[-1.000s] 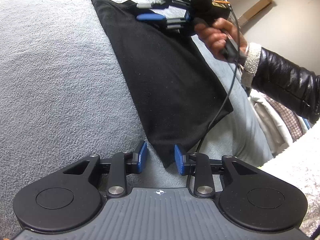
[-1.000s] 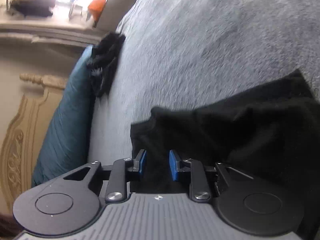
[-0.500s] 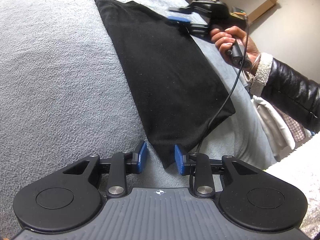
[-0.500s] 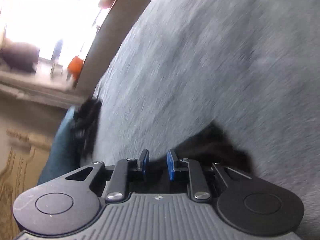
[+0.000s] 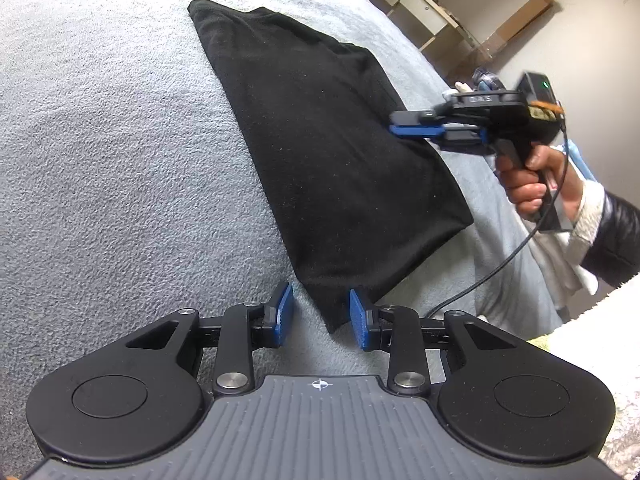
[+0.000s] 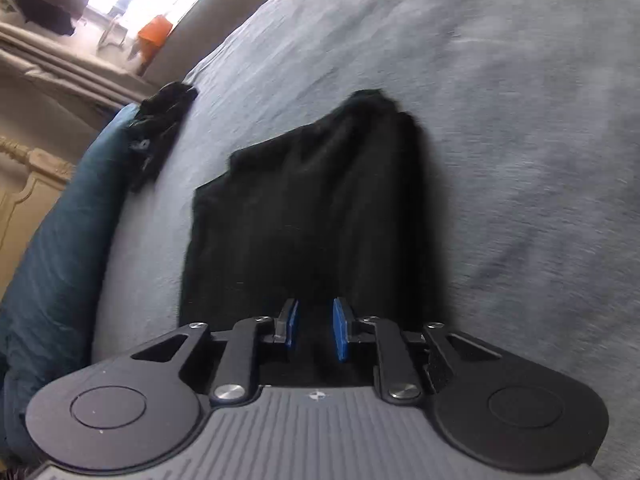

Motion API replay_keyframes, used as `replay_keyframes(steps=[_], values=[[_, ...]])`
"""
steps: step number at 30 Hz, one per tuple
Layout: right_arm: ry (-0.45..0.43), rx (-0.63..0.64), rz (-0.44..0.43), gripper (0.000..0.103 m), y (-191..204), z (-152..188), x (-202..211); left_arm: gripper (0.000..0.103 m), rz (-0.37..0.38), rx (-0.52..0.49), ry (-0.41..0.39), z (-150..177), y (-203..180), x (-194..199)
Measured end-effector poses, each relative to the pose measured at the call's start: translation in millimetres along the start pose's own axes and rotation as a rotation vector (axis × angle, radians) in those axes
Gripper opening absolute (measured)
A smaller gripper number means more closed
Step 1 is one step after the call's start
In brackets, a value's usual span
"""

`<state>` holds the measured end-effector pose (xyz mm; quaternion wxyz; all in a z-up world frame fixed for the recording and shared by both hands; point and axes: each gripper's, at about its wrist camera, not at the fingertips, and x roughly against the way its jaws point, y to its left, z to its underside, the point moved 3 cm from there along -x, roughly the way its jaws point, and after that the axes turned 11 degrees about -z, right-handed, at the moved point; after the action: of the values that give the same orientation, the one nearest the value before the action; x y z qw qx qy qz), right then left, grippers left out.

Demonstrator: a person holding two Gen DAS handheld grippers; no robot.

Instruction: Fold clothes

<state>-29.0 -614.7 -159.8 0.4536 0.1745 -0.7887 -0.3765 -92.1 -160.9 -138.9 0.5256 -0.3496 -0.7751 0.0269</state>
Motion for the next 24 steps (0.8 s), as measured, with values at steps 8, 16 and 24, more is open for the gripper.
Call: replay_keyframes(steps=[8,16,24], values=[[-0.240,0.077,0.059,0.020,7,14,67,0.036,-0.106,-0.110,-0.095,-14,-6,22],[0.252,0.501,-0.202,0.019,109,95,-48,0.036,-0.191,-0.090,-0.084,-18,9,23],[0.451,0.610,-0.258,0.018,126,163,-65,0.036,-0.214,-0.107,-0.089,-16,13,24]])
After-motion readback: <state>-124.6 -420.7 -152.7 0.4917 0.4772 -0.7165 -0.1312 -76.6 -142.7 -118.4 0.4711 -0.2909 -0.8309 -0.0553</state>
